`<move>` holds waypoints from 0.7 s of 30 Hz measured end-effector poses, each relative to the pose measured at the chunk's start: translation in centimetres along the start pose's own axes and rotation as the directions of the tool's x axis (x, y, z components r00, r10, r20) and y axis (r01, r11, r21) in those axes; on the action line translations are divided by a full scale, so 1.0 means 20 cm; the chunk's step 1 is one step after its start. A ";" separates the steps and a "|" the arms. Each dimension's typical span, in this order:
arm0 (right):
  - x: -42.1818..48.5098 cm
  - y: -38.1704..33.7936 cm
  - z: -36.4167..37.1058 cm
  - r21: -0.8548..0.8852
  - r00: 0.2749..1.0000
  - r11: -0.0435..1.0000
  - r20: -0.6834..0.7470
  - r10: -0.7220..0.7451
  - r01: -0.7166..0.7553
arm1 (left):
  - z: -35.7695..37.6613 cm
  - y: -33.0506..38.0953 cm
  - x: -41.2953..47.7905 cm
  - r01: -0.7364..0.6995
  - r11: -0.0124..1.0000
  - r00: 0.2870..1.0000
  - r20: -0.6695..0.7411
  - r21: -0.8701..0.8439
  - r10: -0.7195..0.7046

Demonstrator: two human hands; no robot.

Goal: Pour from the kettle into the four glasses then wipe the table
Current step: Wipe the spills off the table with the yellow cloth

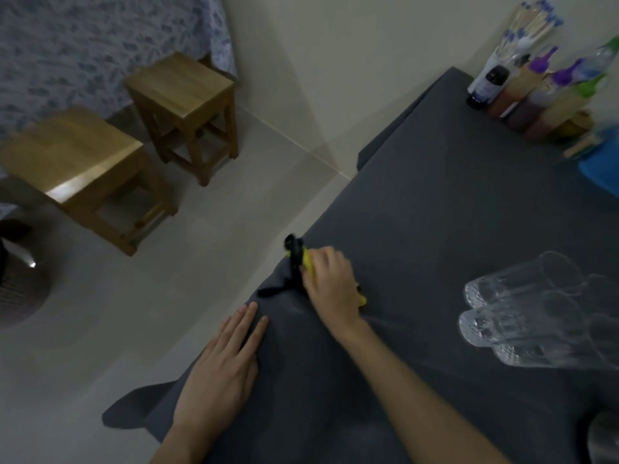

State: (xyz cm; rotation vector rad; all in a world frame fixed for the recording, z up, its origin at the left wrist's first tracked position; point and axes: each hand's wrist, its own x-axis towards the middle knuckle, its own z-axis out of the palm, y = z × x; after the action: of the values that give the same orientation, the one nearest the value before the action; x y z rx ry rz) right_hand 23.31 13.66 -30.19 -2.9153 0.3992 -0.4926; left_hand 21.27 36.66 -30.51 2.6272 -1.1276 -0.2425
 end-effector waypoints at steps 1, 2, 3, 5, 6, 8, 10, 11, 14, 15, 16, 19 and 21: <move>-0.07 -0.04 -0.02 0.032 0.998 0.997 0.008 -0.068 0.068 | 0.00 0.00 0.00 -0.002 1.000 1.000 0.010 0.007 0.002; -0.15 -0.06 -0.05 0.066 0.991 0.989 0.021 -0.136 0.134 | 0.00 0.00 0.00 -0.005 1.000 1.000 0.015 0.007 0.005; -0.24 -0.07 -0.08 0.100 0.980 0.977 0.037 -0.195 0.190 | 0.00 -0.01 0.00 -0.008 1.000 1.000 0.015 0.003 0.008; -0.42 -0.05 -0.16 0.149 0.959 0.954 0.072 -0.275 0.262 | 0.00 -0.01 0.00 -0.020 1.000 1.000 0.003 -0.008 0.020; -0.51 -0.01 -0.19 0.161 0.951 0.947 0.088 -0.295 0.279 | 0.00 0.00 0.00 -0.022 1.000 1.000 -0.005 -0.013 0.022; -0.68 0.12 -0.26 0.153 0.947 0.945 0.098 -0.307 0.291 | 0.00 0.00 0.00 -0.025 0.999 1.000 -0.019 -0.024 0.025; -0.81 0.28 -0.32 0.110 0.956 0.956 0.086 -0.282 0.272 | -0.01 0.00 0.00 -0.027 0.999 0.999 -0.029 -0.030 0.026; -0.85 0.36 -0.36 0.085 0.964 0.965 0.078 -0.255 0.249 | -0.01 0.01 0.00 -0.027 0.999 0.999 -0.033 -0.029 0.026; -0.86 0.55 -0.43 0.016 0.985 0.986 0.054 -0.165 0.164 | 0.00 0.01 0.00 -0.025 0.999 0.999 -0.040 -0.033 0.024; -0.84 0.59 -0.44 0.000 0.989 0.990 0.056 -0.140 0.140 | 0.00 0.01 0.00 -0.024 0.999 0.999 -0.045 -0.037 0.022; -0.81 0.62 -0.44 -0.011 0.991 0.993 0.060 -0.116 0.117 | 0.00 0.02 0.01 -0.023 0.999 0.999 -0.050 -0.040 0.021; -0.67 0.68 -0.40 -0.030 0.999 0.999 0.037 -0.036 0.037 | -0.01 0.01 0.00 -0.026 0.998 0.998 -0.055 -0.049 0.023; -0.57 0.70 -0.37 -0.030 0.998 0.999 0.038 0.044 -0.043 | 0.00 0.01 0.00 -0.030 0.998 0.998 -0.057 -0.052 0.027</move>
State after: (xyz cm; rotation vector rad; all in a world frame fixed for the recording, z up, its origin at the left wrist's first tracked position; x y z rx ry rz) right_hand 7.17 2.70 -29.42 -2.9321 0.4667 -0.4268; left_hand 21.19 36.48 -30.39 2.5537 -1.1237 -0.1885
